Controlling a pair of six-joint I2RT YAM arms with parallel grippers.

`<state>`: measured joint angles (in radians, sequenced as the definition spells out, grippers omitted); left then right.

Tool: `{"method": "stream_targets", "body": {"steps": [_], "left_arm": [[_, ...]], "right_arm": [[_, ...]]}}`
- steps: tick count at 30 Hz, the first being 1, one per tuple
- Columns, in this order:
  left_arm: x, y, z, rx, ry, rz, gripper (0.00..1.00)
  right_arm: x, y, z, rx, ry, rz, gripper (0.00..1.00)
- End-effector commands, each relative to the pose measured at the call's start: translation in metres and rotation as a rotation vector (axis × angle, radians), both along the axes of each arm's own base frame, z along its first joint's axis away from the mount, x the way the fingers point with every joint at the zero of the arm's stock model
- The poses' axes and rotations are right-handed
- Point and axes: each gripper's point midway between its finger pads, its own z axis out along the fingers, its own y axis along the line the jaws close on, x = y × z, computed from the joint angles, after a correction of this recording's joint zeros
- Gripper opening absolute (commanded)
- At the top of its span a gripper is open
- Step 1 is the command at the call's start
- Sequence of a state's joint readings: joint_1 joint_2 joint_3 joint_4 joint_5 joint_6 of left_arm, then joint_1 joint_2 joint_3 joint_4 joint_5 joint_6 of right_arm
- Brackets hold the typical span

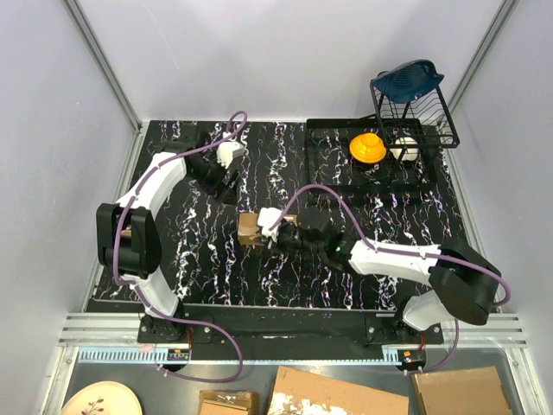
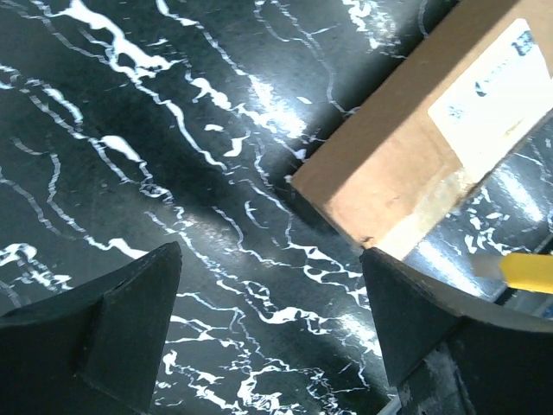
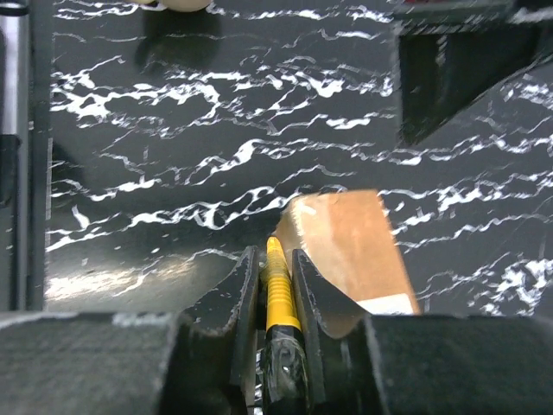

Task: Unpack the express box
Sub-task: Cut the express box at the center of the board.

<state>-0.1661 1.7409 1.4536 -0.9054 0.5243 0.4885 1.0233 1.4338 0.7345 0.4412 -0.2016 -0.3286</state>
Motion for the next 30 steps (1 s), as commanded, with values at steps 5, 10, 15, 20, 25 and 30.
{"method": "stream_targets", "body": {"steps": [5,10,15,20,25,30], "left_arm": [[-0.016,-0.025,0.002,-0.105,0.06,-0.062,0.88],[-0.019,-0.025,-0.02,-0.084,0.101,-0.078,0.86],[-0.017,-0.026,-0.041,-0.04,0.122,-0.085,0.85],[-0.012,-0.032,-0.055,-0.021,0.144,-0.108,0.83],[-0.01,-0.035,-0.063,0.008,0.143,-0.132,0.82],[-0.006,-0.032,-0.077,0.057,0.136,-0.174,0.8]], "right_arm": [[0.021,0.028,0.066,0.132,-0.183,0.162,0.0],[0.019,0.036,0.056,0.105,-0.159,0.217,0.0],[0.013,0.04,0.046,0.068,-0.125,0.27,0.0],[0.014,0.037,0.034,0.016,-0.119,0.266,0.0],[0.014,0.033,0.023,-0.004,-0.099,0.261,0.0],[0.026,0.027,0.016,-0.002,-0.09,0.231,0.0]]}}
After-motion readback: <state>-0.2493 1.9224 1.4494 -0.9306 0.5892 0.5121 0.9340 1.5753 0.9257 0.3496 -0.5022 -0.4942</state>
